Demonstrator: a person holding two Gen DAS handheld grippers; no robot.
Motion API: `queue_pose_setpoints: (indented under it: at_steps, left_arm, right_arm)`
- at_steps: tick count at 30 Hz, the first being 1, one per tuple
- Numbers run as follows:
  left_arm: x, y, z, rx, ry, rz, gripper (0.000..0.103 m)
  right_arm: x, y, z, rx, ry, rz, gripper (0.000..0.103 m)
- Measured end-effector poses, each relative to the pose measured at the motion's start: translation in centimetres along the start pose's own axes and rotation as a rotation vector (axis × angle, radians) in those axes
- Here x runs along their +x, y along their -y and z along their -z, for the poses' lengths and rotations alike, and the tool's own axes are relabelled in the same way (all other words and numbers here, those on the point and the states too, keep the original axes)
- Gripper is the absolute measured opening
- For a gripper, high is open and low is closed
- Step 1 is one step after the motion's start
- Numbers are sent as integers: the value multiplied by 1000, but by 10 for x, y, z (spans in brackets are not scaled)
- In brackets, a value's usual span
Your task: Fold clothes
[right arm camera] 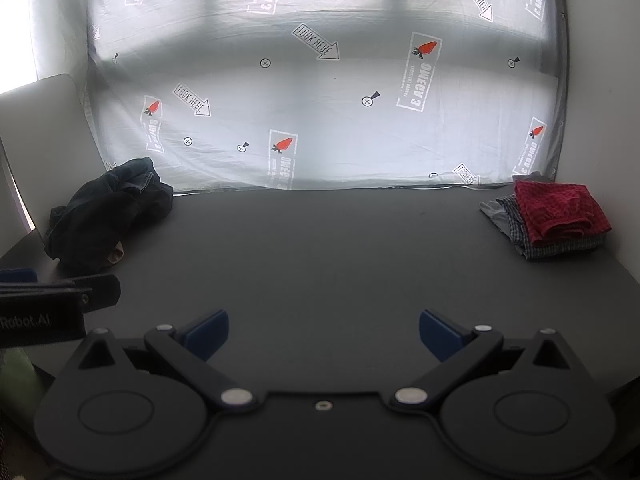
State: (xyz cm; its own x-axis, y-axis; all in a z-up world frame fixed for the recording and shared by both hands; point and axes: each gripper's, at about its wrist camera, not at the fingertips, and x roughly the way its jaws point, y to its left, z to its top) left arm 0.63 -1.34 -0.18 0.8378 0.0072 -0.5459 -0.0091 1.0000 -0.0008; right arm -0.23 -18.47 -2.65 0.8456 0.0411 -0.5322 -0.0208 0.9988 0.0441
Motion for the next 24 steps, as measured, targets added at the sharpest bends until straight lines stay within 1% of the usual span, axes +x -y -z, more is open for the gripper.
queue_pose_setpoints:
  at_steps: [10,16,24]
  left_arm:
    - [0,1,-1,0,0,6,103]
    - [2,5,-1,17,0,19,103]
    - [6,5,2,22,-25,33,103]
  right_arm:
    - [-3,1,-3,8,-6,6,103]
    - [-3,2,-3,12,-4,18,103]
    - [-6,3,1,30,8,24,103]
